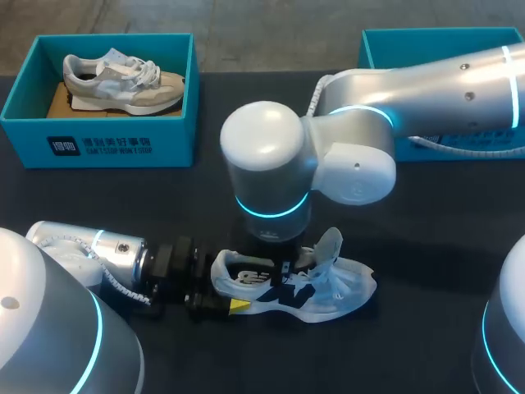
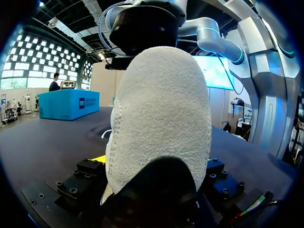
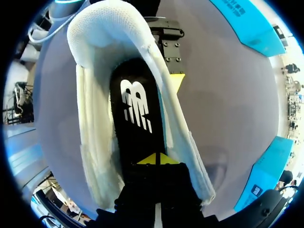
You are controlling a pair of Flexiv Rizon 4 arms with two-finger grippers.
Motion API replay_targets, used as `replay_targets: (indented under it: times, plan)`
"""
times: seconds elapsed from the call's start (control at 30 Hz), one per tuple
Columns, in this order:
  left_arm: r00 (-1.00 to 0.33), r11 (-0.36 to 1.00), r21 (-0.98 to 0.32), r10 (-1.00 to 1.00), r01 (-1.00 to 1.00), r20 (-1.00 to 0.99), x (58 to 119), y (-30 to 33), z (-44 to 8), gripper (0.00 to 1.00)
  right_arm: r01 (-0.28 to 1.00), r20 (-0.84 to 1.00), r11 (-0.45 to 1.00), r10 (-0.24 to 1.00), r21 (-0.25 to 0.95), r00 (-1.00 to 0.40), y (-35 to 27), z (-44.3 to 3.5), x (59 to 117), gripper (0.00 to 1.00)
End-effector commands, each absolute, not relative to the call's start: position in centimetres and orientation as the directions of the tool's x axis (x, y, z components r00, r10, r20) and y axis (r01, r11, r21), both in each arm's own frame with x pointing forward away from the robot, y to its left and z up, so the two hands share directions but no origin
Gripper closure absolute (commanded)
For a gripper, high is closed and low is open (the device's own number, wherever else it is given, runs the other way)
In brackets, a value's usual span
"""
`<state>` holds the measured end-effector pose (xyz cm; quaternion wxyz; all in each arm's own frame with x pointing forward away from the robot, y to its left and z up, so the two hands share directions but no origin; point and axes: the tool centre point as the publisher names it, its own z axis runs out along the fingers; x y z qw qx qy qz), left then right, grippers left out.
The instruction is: Take the shoe out of the shoebox, open the shoe tongue, remove and reinsert the insole, then place the shoe into the shoebox
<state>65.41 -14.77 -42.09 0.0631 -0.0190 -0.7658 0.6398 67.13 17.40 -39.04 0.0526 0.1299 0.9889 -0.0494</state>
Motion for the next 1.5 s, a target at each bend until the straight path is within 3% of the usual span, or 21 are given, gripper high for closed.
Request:
replay_targets:
  times: [0.03,0.2,0.7,1.1,1.5]
  plan:
    - [-0.992,0.183,-0.982,0.108,-0.051,0.072,65.4,-14.7,-42.1,1.0,0.274,-0.117,0.96,0.266,-0.061,-0.957,16.2,-39.2,67.1,0.93]
    - [-0.992,0.183,-0.982,0.108,-0.051,0.072,65.4,-14.7,-42.1,1.0,0.29,-0.109,0.956,0.283,-0.051,-0.953,16.0,-39.6,66.9,0.77]
    - [-0.992,0.183,-0.982,0.108,-0.051,0.072,65.4,-14.7,-42.1,1.0,0.284,-0.075,0.958,0.28,-0.049,-0.957,17.1,-41.6,65.8,0.66]
    - [-0.992,0.183,-0.982,0.108,-0.051,0.072,65.4,-14.7,-42.1,1.0,0.277,-0.062,0.959,0.273,-0.066,-0.96,18.0,-43.1,65.6,0.61]
    - [-0.992,0.183,-0.982,0.108,-0.051,0.072,65.4,-14.7,-42.1,1.0,0.281,0.073,0.953,0.291,-0.116,-0.954,18.3,-46.0,63.9,0.64]
